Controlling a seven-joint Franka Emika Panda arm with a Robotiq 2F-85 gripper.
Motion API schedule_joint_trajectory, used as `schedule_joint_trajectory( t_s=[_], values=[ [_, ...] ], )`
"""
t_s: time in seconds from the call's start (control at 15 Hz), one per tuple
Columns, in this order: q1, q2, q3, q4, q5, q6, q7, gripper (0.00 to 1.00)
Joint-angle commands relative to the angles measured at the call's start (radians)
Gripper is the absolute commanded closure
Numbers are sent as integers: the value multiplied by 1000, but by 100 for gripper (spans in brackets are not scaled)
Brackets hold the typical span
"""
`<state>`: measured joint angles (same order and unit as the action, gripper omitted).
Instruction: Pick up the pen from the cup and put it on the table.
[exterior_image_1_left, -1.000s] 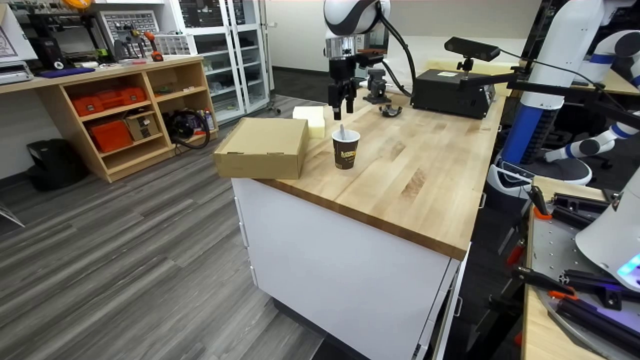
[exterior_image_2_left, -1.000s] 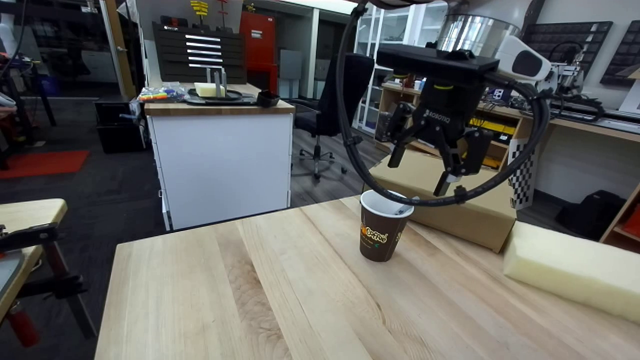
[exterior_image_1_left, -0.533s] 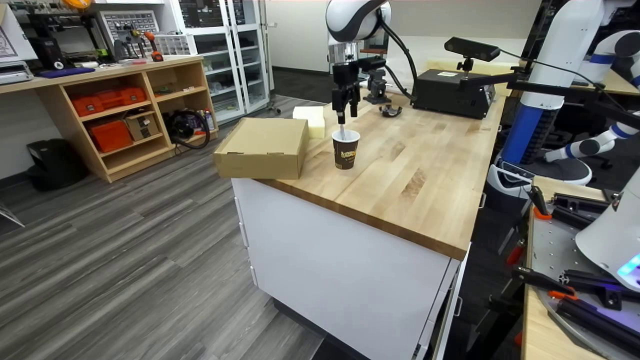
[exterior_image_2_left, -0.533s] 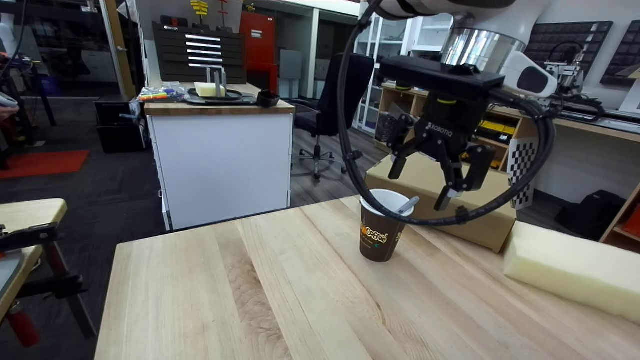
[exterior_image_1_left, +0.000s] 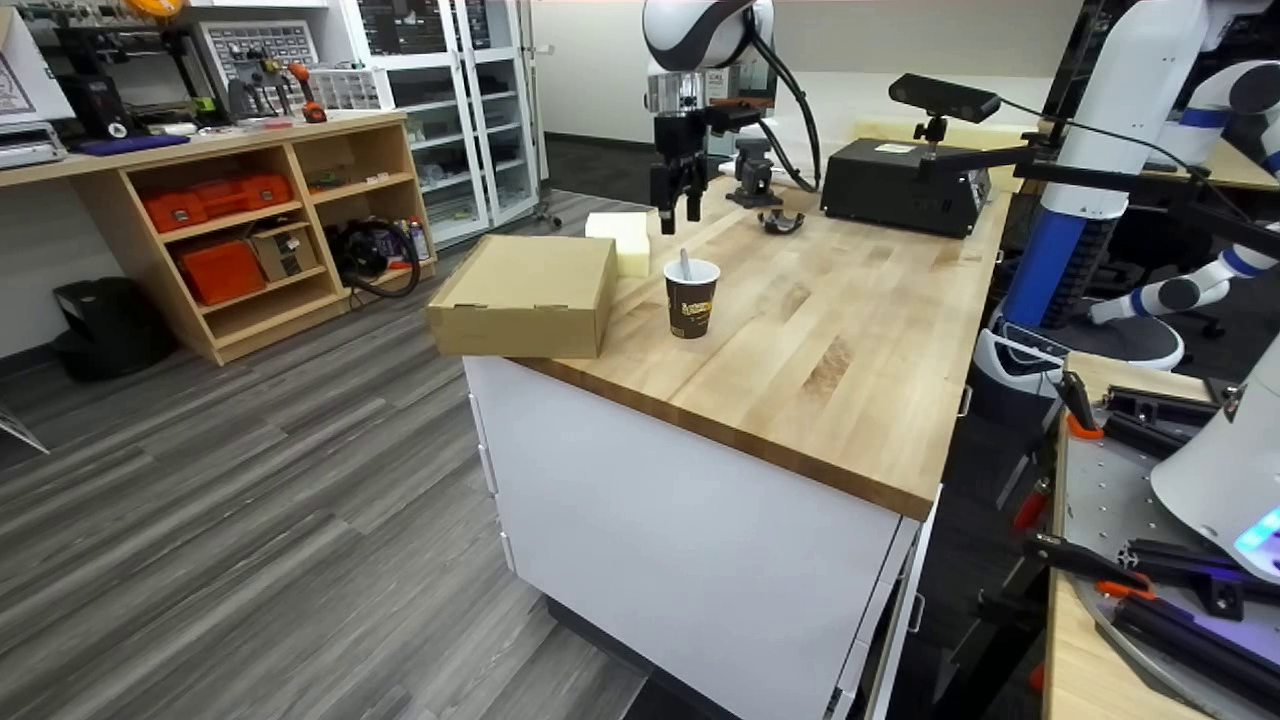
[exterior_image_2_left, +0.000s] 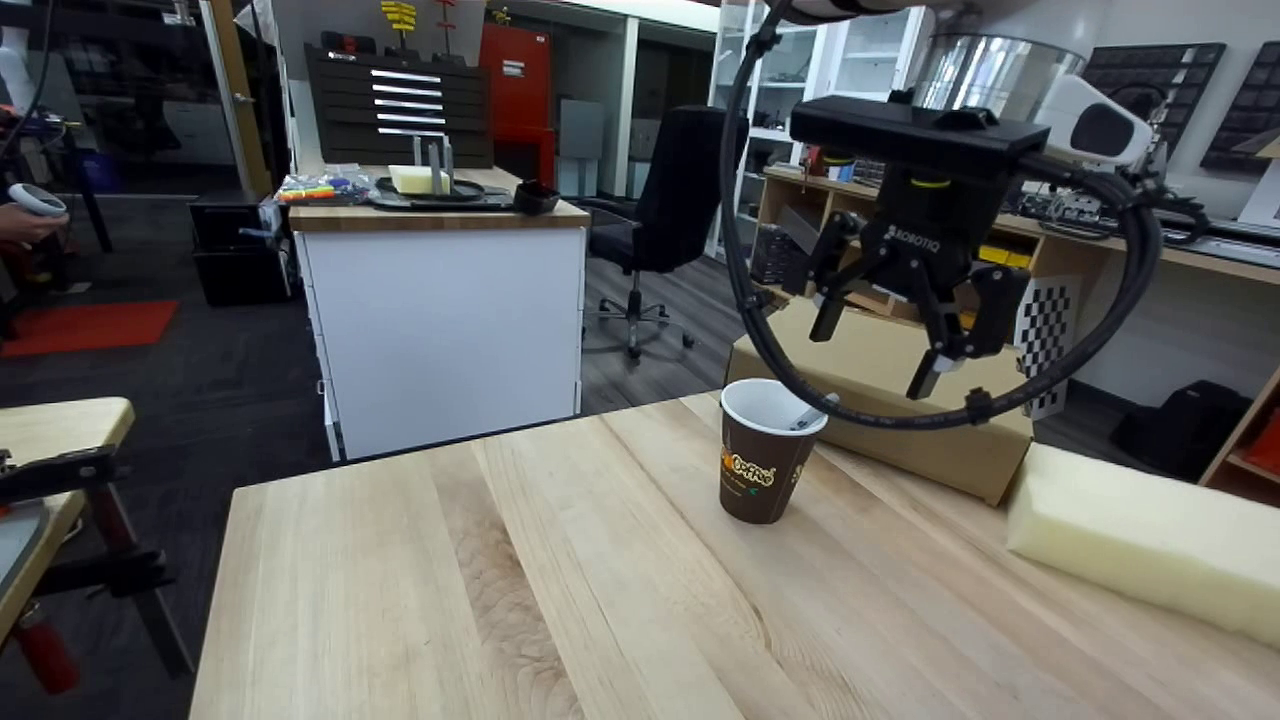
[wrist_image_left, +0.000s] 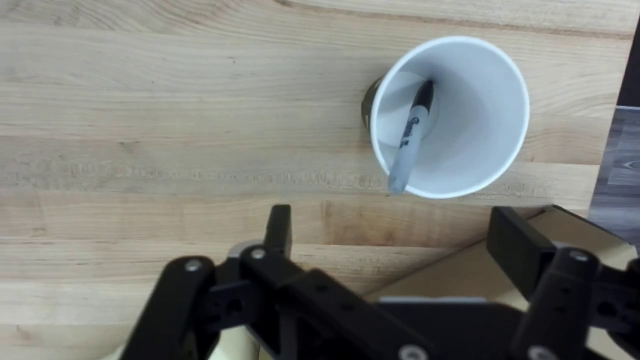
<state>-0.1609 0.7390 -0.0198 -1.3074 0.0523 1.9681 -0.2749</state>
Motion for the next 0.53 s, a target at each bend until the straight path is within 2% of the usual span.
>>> schedule_joint_trajectory(
  t_s=[0.0,0.47],
  values=[
    [-13,78,12,125,22,-29,25,0],
    [-36,175,11,233,56,-98,62,0]
  ],
)
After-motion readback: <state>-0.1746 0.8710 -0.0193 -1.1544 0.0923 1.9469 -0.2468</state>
